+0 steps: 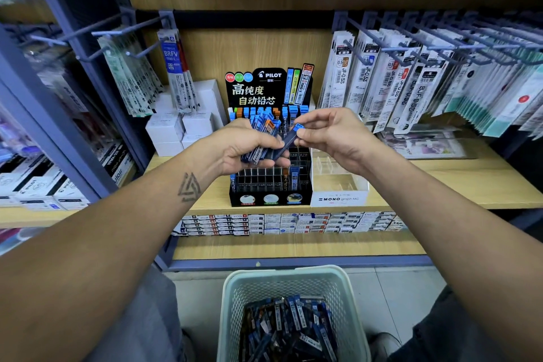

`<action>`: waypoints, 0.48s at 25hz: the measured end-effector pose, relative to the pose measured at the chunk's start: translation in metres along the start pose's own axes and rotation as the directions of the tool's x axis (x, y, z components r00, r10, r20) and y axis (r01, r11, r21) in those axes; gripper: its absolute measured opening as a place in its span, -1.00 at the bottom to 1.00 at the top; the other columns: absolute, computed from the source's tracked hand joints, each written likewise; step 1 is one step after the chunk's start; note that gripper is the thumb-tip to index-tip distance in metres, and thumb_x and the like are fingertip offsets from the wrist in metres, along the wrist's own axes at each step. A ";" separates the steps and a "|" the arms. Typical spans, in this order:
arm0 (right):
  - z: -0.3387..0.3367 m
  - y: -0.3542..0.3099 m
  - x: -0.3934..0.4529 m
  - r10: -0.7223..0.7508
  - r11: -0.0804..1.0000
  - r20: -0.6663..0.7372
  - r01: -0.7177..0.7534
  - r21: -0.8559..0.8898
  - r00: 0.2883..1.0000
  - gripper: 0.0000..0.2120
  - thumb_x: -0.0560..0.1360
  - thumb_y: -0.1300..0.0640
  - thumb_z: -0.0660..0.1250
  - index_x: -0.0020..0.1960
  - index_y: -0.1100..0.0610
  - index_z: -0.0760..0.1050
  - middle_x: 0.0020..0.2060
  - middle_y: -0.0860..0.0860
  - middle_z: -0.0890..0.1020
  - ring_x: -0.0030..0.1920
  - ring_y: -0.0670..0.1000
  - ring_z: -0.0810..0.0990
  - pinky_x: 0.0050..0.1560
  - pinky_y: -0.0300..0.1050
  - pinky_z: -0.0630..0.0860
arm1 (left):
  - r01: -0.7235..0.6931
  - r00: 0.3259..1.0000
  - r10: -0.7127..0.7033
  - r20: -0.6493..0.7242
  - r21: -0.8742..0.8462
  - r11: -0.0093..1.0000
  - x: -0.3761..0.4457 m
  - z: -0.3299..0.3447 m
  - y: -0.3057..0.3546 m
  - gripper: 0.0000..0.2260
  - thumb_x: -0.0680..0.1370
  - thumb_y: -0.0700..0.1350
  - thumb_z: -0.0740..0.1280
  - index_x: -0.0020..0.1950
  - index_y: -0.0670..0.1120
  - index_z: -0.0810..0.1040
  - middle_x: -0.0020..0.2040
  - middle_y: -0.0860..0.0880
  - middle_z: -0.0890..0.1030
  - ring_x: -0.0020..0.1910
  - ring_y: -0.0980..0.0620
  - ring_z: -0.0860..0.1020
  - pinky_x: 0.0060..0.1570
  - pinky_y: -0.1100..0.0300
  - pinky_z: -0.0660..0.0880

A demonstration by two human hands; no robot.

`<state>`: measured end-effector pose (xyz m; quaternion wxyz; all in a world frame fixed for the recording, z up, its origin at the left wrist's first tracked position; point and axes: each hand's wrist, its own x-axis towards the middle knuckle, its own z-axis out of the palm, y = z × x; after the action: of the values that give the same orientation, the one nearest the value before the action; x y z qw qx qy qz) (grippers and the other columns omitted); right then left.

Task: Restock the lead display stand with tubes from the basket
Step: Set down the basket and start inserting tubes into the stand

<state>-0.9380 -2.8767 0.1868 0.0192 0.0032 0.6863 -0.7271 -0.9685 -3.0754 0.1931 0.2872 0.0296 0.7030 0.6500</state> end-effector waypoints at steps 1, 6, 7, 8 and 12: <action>-0.003 -0.001 -0.001 -0.017 1.000 0.008 0.017 -0.013 1.000 -0.78 0.43 0.47 0.43 0.06 0.34 0.58 -0.17 0.23 0.66 -0.23 0.09 0.69 -0.15 -0.18 0.63 | 0.006 1.000 -0.006 0.008 -0.007 1.000 0.000 0.001 0.000 -0.72 0.55 -0.31 0.41 0.23 -0.40 0.54 0.00 -0.36 0.68 -0.06 -0.26 0.71 -0.51 0.28 0.55; -0.017 -0.008 -0.004 -0.116 0.911 0.006 0.109 -0.397 0.993 -0.89 0.42 0.30 0.52 -0.10 0.30 0.61 -0.32 0.20 0.68 -0.38 0.04 0.63 -0.29 -0.12 0.62 | 0.036 0.996 -0.028 -0.082 0.089 0.995 0.006 0.000 -0.001 -0.73 0.52 -0.34 0.43 0.16 -0.42 0.49 -0.13 -0.36 0.68 -0.23 -0.20 0.72 -0.54 0.24 0.55; -0.018 -0.004 -0.002 -0.126 0.820 0.011 0.110 -0.562 0.992 -0.91 0.43 0.29 0.52 -0.13 0.26 0.62 -0.33 0.20 0.68 -0.40 0.04 0.64 -0.27 -0.09 0.64 | 0.032 0.994 -0.020 -0.104 0.114 0.993 0.007 0.000 -0.001 -0.76 0.51 -0.33 0.45 0.11 -0.41 0.52 -0.19 -0.32 0.69 -0.30 -0.15 0.71 -0.54 0.24 0.55; -0.017 0.001 -0.001 -0.126 0.721 0.017 0.104 -0.685 0.992 -0.93 0.44 0.28 0.52 -0.15 0.21 0.63 -0.34 0.18 0.69 -0.40 0.02 0.66 -0.23 -0.05 0.66 | 0.027 0.993 -0.012 -0.119 0.126 0.992 0.008 -0.001 -0.001 -0.81 0.51 -0.32 0.46 0.04 -0.39 0.56 -0.23 -0.28 0.69 -0.34 -0.10 0.69 -0.54 0.25 0.54; -0.008 0.024 0.007 -0.137 0.587 0.016 0.094 -0.804 0.990 -0.86 0.49 0.28 0.48 -0.16 0.09 0.60 -0.37 0.02 0.67 -0.39 -0.07 0.68 -0.15 -0.02 0.69 | 0.015 0.995 -0.003 -0.095 0.124 0.992 0.006 0.002 0.001 -0.85 0.50 -0.27 0.49 -0.04 -0.35 0.62 -0.27 -0.24 0.68 -0.36 -0.05 0.67 -0.52 0.27 0.54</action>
<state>-0.9447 -2.8706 0.1621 -0.0448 -0.0328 0.9389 -0.3397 -0.9730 -3.0714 0.1924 0.2539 0.0136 0.7551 0.6042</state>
